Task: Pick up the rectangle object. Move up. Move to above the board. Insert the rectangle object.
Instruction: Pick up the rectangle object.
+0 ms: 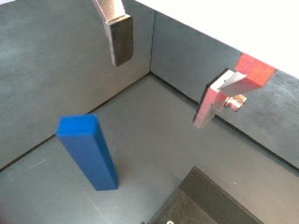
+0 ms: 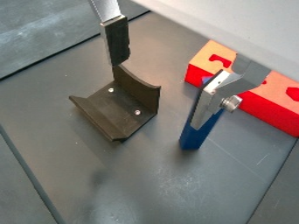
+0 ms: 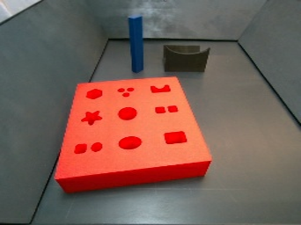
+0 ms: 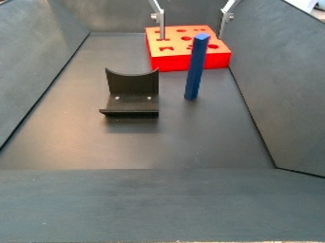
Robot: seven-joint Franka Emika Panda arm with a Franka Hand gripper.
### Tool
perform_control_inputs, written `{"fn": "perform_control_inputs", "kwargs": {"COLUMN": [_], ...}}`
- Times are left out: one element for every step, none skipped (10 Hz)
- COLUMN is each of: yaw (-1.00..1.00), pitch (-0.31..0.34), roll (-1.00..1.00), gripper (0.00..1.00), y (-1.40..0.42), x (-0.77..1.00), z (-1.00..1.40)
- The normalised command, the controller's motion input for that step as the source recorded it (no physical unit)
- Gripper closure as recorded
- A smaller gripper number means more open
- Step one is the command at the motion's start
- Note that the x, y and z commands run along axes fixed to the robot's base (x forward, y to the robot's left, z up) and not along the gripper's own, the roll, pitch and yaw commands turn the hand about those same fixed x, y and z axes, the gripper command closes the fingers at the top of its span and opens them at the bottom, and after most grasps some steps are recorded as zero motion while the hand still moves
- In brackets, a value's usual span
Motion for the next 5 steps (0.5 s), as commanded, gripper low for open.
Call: {"fn": "perform_control_inputs", "kwargs": {"yaw": [0.00, 0.28, 0.67, 0.75, 0.76], "pitch": [0.000, 0.000, -0.020, -0.029, -0.030], "roll": [0.00, -0.07, 0.00, 0.00, 0.00], "gripper": [0.00, 0.00, 0.00, 0.00, 0.00], "y": [0.00, -0.07, -0.48, -0.42, -0.42], "x": [0.00, 0.14, 0.00, 0.00, 0.00], "z": [-0.04, -0.25, -0.07, -0.07, -0.07]}}
